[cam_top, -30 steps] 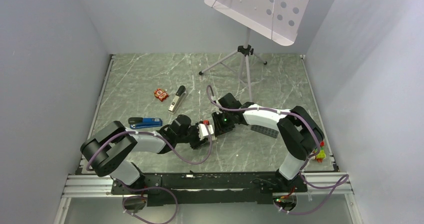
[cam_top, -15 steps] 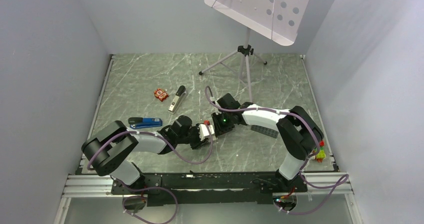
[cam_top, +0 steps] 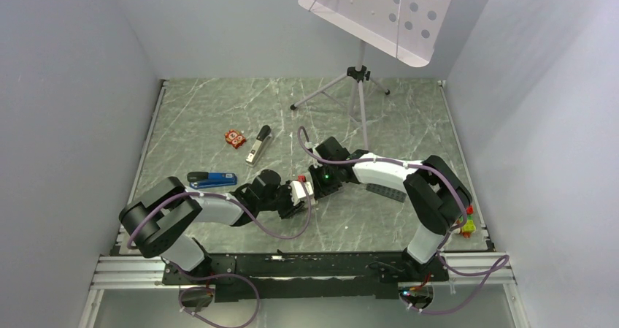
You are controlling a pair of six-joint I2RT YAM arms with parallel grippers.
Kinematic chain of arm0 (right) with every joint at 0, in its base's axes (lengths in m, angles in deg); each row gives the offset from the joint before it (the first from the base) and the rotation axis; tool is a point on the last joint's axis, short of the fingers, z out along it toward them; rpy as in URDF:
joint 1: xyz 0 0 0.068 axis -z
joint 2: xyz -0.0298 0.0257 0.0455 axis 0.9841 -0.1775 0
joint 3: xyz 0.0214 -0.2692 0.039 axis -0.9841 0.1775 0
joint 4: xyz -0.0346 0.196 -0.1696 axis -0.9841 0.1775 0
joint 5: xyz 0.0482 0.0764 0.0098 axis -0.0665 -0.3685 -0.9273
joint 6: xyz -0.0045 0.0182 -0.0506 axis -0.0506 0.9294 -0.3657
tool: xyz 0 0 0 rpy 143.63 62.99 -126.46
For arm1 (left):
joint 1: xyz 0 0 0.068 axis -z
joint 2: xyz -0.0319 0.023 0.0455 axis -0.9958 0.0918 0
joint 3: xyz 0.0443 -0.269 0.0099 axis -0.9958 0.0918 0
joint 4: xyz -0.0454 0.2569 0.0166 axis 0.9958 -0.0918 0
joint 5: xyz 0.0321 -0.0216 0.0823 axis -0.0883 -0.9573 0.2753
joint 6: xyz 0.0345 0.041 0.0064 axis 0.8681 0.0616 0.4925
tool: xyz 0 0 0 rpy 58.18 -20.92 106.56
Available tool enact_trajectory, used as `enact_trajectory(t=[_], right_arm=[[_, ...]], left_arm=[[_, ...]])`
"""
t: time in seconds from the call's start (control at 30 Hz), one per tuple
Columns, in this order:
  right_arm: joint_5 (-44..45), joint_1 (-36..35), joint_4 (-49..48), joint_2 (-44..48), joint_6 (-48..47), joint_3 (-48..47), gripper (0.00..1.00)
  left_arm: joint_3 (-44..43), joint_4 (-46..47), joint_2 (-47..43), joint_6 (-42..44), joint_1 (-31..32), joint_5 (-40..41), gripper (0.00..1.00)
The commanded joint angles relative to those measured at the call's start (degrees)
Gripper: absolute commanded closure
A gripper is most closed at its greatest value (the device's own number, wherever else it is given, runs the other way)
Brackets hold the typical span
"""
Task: Load the staples into the stapler
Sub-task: Open the staple box at the center of the board.
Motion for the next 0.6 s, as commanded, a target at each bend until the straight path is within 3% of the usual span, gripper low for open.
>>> enact_trajectory(t=[0.0,0.57], right_arm=[[2.67,-0.04,0.49,0.50,-0.84,-1.42,0.92],[5.06,1.32,-0.12,2.91,-1.67,-0.62,0.99]], left_arm=[[0.47,0.85,0.12,-1.25,0.36,1.32,0.68],[1.43,1.22,0.29,-2.82,1.00,4.01,0.70]])
